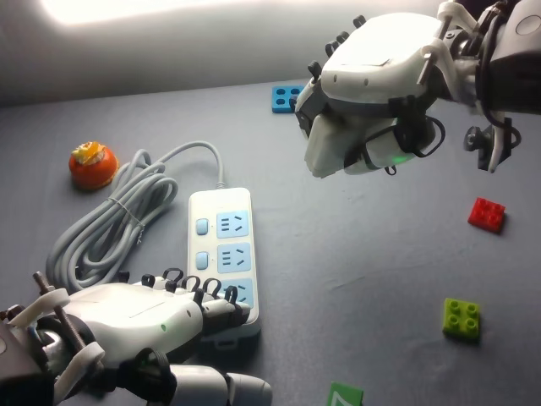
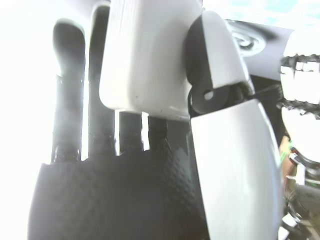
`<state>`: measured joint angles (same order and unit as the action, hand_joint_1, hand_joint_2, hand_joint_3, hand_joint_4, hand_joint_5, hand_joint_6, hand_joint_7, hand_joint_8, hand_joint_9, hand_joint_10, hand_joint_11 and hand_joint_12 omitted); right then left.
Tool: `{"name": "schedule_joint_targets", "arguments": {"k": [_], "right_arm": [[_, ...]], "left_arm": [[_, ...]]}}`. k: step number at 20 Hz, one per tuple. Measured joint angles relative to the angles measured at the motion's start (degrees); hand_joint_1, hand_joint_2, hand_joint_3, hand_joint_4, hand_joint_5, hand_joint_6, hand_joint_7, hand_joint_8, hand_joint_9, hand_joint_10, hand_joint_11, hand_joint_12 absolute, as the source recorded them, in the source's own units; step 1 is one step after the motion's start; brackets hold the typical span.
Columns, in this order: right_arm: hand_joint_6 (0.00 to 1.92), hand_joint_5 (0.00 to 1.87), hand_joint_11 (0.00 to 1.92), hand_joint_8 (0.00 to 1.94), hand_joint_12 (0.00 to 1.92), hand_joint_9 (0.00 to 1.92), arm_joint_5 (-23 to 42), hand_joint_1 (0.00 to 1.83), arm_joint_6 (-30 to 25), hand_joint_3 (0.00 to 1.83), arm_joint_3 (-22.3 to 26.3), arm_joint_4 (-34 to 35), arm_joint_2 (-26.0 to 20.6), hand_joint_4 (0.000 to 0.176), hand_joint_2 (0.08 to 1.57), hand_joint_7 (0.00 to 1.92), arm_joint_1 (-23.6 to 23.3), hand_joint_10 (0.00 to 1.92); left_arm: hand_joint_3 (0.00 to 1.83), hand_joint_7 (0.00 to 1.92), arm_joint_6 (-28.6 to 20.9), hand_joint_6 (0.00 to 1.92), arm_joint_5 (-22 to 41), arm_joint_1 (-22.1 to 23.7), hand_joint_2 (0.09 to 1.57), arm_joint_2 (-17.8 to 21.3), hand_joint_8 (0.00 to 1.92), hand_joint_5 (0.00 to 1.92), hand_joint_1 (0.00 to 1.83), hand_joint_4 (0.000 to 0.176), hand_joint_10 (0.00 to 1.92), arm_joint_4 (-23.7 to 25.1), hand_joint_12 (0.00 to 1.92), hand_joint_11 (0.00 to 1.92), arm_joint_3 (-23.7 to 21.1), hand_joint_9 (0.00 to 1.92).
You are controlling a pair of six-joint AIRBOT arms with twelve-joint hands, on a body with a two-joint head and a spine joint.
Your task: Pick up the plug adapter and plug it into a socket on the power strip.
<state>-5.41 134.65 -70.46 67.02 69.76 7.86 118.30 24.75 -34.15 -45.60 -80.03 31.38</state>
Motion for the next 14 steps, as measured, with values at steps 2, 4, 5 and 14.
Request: {"name": "schedule_joint_targets", "arguments": {"k": [2,4,5,14], "right_arm": [[1.08,0.80,0.63,1.24,1.60,0.78,-0.2,1.25,0.0,0.00,0.4,-0.1,-0.3,0.000,1.18,0.93,-0.7,1.24],[1.04,0.84,0.65,1.23,1.58,0.81,0.4,1.23,0.0,0.00,1.0,-0.1,-0.4,0.000,1.17,0.95,-1.4,1.13],[1.09,0.80,0.63,1.26,1.60,0.79,0.4,1.22,0.1,0.00,1.5,-0.1,-0.5,0.000,1.18,0.93,-1.6,1.14],[1.08,0.82,0.66,1.21,1.57,0.83,2.1,1.22,-2.8,0.00,4.3,-5.7,0.9,0.000,1.17,0.95,-2.6,1.10]], "left_arm": [[0.00,0.13,0.4,0.00,-0.2,-0.3,1.25,0.0,0.00,0.14,0.00,0.000,0.00,1.2,0.46,0.00,-0.4,0.13],[0.00,0.12,0.4,0.00,-1.4,-1.2,1.25,0.0,0.00,0.14,0.00,0.000,0.00,4.5,0.43,0.00,-0.6,0.12],[0.00,0.12,0.3,0.00,-1.4,-1.5,1.24,0.0,0.00,0.13,0.00,0.000,0.00,4.5,0.41,0.00,-0.8,0.12],[0.00,0.11,0.3,0.00,-1.0,-2.5,1.25,-0.6,0.00,0.11,0.00,0.000,0.00,5.1,0.39,0.00,-1.1,0.11]]}}
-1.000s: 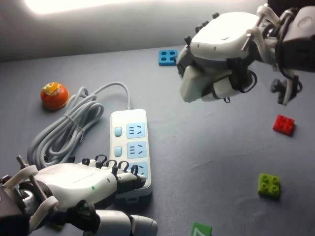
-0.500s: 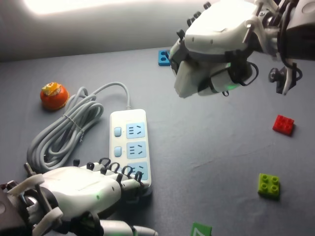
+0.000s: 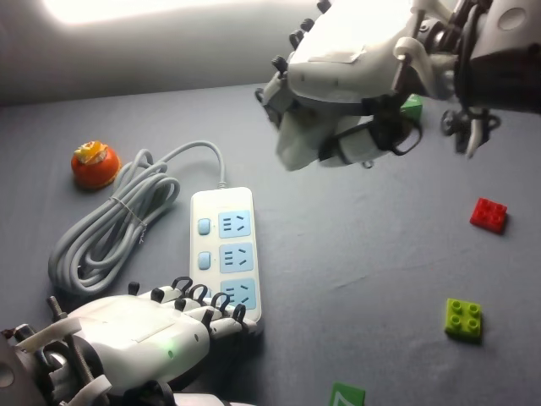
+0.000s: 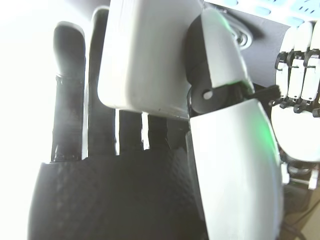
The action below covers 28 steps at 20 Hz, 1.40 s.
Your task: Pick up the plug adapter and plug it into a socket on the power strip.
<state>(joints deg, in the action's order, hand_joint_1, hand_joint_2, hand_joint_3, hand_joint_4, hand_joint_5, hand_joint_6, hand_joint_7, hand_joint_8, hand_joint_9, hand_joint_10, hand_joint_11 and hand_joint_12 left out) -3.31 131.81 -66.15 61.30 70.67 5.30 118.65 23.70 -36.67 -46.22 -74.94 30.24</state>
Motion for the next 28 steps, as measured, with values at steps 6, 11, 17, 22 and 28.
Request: {"name": "schedule_joint_targets", "arguments": {"k": [6,11,17,22,28], "right_arm": [[1.08,0.81,0.66,1.25,1.60,0.82,-5.4,1.22,-54.1,0.00,1.6,-46.3,2.8,0.000,1.17,0.94,-1.0,1.12],[1.11,0.79,0.69,1.24,1.59,0.84,-13.6,1.22,-86.2,0.00,1.6,-70.4,6.1,0.000,1.18,0.94,-1.9,1.13],[1.08,0.82,0.69,1.19,1.56,0.88,-23.7,1.22,-118.1,0.00,-0.8,-99.3,12.0,0.000,1.17,0.97,-3.8,1.05],[1.06,0.83,0.73,1.17,1.52,0.91,-28.2,1.23,-132.4,0.00,-2.6,-114.1,15.6,0.000,1.16,0.98,-3.8,1.01],[1.00,0.87,0.73,1.14,1.52,0.92,-31.7,1.24,-135.1,0.00,-7.1,-118.4,21.7,0.000,1.14,1.00,-1.8,0.99]], "left_arm": [[0.00,0.13,0.0,0.00,-0.7,-0.2,1.24,0.0,0.00,0.14,0.00,0.000,0.00,0.4,0.46,0.00,0.5,0.13],[0.00,0.12,0.0,0.00,-0.7,-0.4,1.25,-0.1,0.00,0.13,0.00,0.000,0.00,0.6,0.43,0.00,0.5,0.13],[0.00,0.11,0.1,0.00,-0.9,-0.4,1.24,-0.4,0.00,0.12,0.00,0.000,0.00,0.8,0.43,0.00,0.8,0.12],[0.00,0.11,0.1,0.00,-0.8,-0.4,1.25,-0.4,0.00,0.11,0.00,0.000,0.00,0.8,0.40,0.00,0.8,0.12],[0.00,0.11,0.0,0.00,-1.0,-0.4,1.25,-0.5,0.00,0.11,0.00,0.000,0.00,0.8,0.32,0.00,1.1,0.11]]}}
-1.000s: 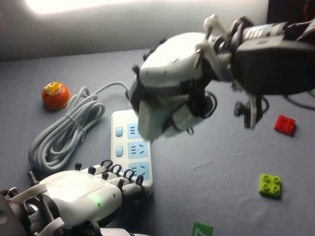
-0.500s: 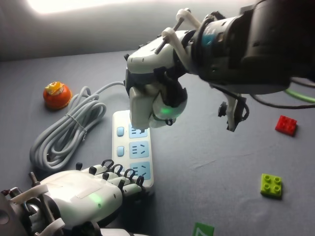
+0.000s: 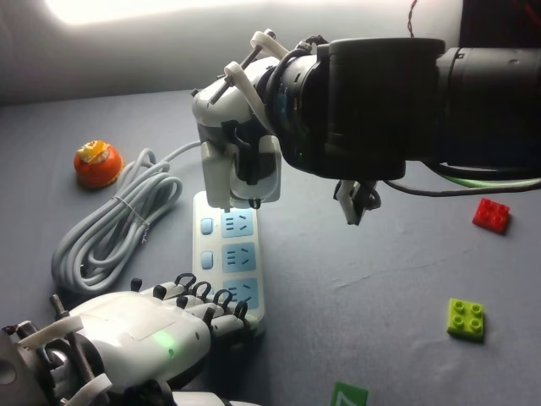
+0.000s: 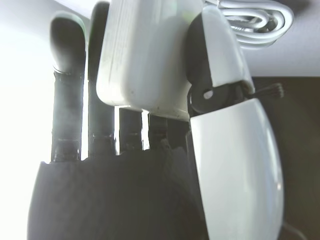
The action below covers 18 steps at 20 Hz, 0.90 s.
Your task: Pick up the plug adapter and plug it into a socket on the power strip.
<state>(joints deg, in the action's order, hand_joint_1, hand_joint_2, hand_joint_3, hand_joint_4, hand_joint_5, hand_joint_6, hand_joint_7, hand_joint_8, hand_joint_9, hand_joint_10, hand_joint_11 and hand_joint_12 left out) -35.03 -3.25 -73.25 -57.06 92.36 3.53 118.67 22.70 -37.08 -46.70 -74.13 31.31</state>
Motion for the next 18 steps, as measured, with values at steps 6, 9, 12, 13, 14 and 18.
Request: {"name": "schedule_joint_targets", "arguments": {"k": [6,9,12,13,14,18], "right_arm": [[1.04,0.84,0.71,1.16,1.57,0.88,-0.4,1.23,-0.1,0.00,-1.6,-0.8,0.7,0.000,1.15,0.99,1.3,1.07],[1.10,0.80,0.69,1.25,1.59,0.85,-0.1,1.22,0.0,0.00,-2.0,-1.1,0.8,0.000,1.18,0.94,1.8,1.10],[1.06,0.83,0.73,1.21,1.55,0.88,0.2,1.23,0.1,0.00,-2.3,-0.8,1.0,0.000,1.16,0.96,2.2,1.07],[1.04,0.84,0.72,1.20,1.54,0.88,0.3,1.23,0.2,0.00,-2.3,-1.0,1.1,0.000,1.16,0.97,2.2,1.06],[1.07,0.83,0.70,1.21,1.55,0.87,0.4,1.22,0.2,0.00,-2.3,-1.1,1.2,0.000,1.17,0.95,2.2,1.06],[1.08,0.82,0.68,1.21,1.58,0.86,0.5,1.23,0.3,0.00,-2.3,-1.1,1.7,0.000,1.17,0.96,2.1,1.07]], "left_arm": [[0.00,0.10,0.0,0.00,0.2,0.0,1.24,-0.2,0.00,0.11,0.00,0.000,0.00,0.0,0.31,0.00,0.1,0.10],[0.00,0.12,0.0,0.00,-0.2,0.3,1.24,-0.3,0.00,0.13,0.00,0.000,0.00,0.0,0.41,0.00,0.6,0.13],[0.00,0.13,0.0,0.00,-0.3,0.3,1.25,-0.3,0.01,0.13,0.00,0.000,0.00,0.0,0.40,0.00,0.7,0.13],[0.00,0.12,0.0,0.00,-0.3,0.3,1.24,-0.3,0.00,0.12,0.00,0.000,0.00,0.0,0.37,0.00,0.7,0.12],[0.00,0.11,0.0,0.00,-0.3,0.3,1.24,-0.3,0.00,0.11,0.00,0.000,0.00,0.0,0.37,0.00,0.7,0.11],[0.00,0.11,0.0,0.00,-0.3,0.3,1.25,-0.3,0.00,0.11,0.00,0.000,0.00,0.0,0.39,0.00,0.7,0.11]]}}
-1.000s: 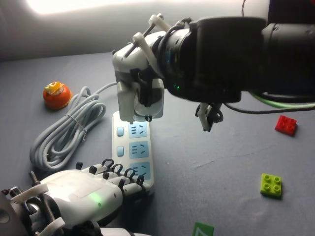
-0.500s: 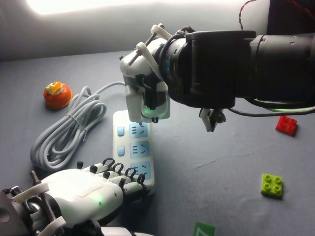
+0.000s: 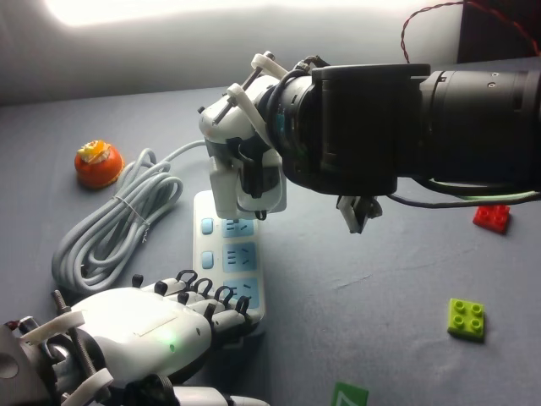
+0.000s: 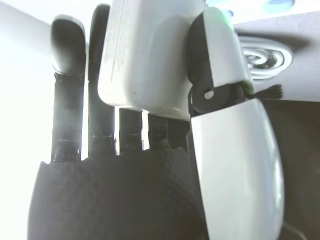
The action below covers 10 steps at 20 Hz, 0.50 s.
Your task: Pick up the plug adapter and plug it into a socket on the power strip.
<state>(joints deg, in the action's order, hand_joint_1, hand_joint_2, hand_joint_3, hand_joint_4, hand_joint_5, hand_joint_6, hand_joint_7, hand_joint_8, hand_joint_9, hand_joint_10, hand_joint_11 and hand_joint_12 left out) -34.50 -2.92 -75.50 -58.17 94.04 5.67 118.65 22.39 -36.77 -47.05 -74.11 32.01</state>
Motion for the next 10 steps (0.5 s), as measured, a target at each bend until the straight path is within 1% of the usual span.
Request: {"name": "schedule_joint_targets", "arguments": {"k": [2,3,5,8,10], "right_arm": [[1.08,0.82,0.66,1.21,1.61,0.85,0.0,1.23,0.0,0.00,0.0,0.0,0.2,0.000,1.17,0.96,0.0,1.09],[1.11,0.80,0.68,1.21,1.61,0.86,0.0,1.23,0.1,0.00,0.0,0.0,0.3,0.000,1.17,0.96,0.0,1.09],[1.08,0.81,0.68,1.19,1.60,0.87,0.0,1.23,0.3,0.00,0.0,0.0,0.4,0.000,1.17,0.97,0.0,1.07],[1.11,0.80,0.69,1.20,1.58,0.87,-0.1,1.22,1.6,0.00,0.4,0.1,0.4,0.000,1.17,0.96,0.0,1.05],[1.10,0.79,0.68,1.24,1.60,0.85,-0.2,1.23,1.6,0.00,0.7,0.0,0.4,0.000,1.18,0.95,0.0,1.10]], "left_arm": [[0.00,0.09,0.0,0.00,0.0,0.0,1.25,0.0,0.00,0.10,0.00,0.000,0.00,0.0,0.33,0.00,0.0,0.09],[0.00,0.09,0.0,0.00,0.1,0.0,1.25,-0.1,0.00,0.10,0.00,0.000,0.00,0.0,0.34,0.00,0.0,0.09],[0.00,0.09,0.0,0.00,0.4,0.0,1.25,-0.3,0.00,0.10,0.00,0.000,0.00,0.0,0.34,0.00,0.0,0.09],[0.00,0.11,0.0,0.01,0.4,0.0,1.25,-0.3,0.01,0.12,0.00,0.000,0.00,0.0,0.35,0.00,0.0,0.11],[0.00,0.12,0.0,0.00,0.4,0.1,1.26,-0.3,0.00,0.13,0.00,0.000,0.00,0.0,0.34,0.00,0.0,0.11]]}}
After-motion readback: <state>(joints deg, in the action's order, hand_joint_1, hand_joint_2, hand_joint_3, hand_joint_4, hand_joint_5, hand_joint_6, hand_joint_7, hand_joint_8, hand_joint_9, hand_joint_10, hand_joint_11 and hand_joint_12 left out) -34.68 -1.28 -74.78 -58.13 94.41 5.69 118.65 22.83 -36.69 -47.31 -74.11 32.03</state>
